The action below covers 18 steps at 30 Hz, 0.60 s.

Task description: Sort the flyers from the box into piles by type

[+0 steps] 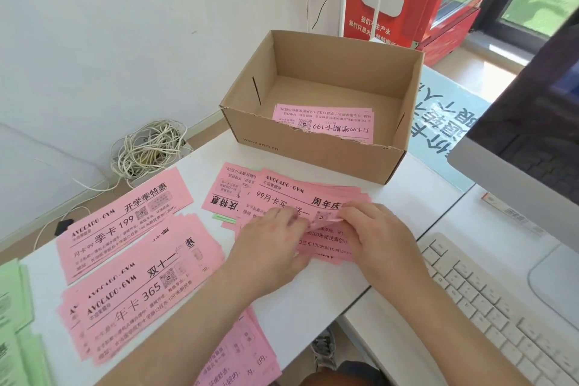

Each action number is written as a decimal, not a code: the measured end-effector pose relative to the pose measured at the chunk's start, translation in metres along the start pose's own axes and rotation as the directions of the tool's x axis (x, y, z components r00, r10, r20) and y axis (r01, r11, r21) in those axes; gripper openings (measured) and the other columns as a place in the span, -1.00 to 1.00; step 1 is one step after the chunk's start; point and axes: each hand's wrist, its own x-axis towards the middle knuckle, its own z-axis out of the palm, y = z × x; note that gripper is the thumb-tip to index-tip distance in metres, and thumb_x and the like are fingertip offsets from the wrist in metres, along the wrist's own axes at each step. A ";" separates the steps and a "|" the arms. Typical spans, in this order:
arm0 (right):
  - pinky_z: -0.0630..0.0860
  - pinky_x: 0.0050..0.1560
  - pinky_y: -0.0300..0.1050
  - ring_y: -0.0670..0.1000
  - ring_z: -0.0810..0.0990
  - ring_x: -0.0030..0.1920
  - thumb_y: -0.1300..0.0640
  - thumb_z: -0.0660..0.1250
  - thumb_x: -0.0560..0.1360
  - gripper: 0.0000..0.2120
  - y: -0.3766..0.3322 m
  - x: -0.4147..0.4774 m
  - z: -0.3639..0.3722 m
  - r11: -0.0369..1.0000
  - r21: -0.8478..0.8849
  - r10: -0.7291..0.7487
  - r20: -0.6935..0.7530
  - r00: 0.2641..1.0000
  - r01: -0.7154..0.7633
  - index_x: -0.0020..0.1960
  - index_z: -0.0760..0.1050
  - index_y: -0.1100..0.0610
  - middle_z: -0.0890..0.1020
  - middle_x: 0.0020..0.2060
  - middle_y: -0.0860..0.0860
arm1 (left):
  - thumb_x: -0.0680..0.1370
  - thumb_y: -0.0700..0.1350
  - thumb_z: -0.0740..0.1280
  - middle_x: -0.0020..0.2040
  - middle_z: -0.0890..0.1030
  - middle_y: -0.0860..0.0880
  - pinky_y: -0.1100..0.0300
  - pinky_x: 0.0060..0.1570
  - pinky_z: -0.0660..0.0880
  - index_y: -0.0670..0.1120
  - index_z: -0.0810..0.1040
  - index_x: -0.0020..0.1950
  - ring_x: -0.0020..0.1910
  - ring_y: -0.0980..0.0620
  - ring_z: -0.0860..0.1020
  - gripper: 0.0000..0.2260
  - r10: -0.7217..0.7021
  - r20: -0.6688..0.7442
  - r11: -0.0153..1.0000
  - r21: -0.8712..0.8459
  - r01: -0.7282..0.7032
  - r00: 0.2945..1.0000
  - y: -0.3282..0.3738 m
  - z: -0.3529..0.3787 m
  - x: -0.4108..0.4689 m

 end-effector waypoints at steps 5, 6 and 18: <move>0.34 0.31 -0.04 0.03 0.21 0.44 -0.12 0.34 0.48 -0.27 0.002 0.005 -0.008 0.985 0.007 0.166 0.199 0.966 -0.171 0.50 0.03 -0.03 0.14 0.50 0.00 | 0.49 -0.20 0.35 -0.47 0.53 -0.04 0.23 -0.52 0.21 -0.12 0.53 -0.11 -0.54 -0.14 0.50 -0.98 -0.249 -0.215 0.955 -0.219 0.202 0.944 0.000 0.020 0.006; 0.33 0.32 -0.04 0.03 0.17 0.45 -0.18 0.36 0.44 -0.18 0.006 0.005 -0.010 0.983 -0.059 0.183 0.266 0.946 -0.174 0.50 -0.04 -0.04 0.09 0.51 0.01 | 0.54 -0.21 0.29 -0.47 0.54 -0.11 0.20 -0.48 0.23 -0.17 0.52 0.02 -0.53 -0.18 0.51 -0.92 -0.364 -0.225 0.905 -0.316 0.285 0.904 -0.002 0.018 0.006; 0.44 -0.01 -0.04 0.13 0.44 0.15 0.04 0.23 0.49 -0.56 0.008 0.010 -0.003 0.917 -0.391 0.088 0.387 0.918 0.076 0.34 0.24 0.04 0.42 0.20 0.09 | 0.50 -0.16 0.19 0.00 0.60 0.02 0.09 -0.48 0.50 0.19 0.37 0.26 -0.23 -0.10 0.61 -0.62 -0.119 -0.272 0.959 -0.282 0.039 0.955 -0.008 0.014 0.006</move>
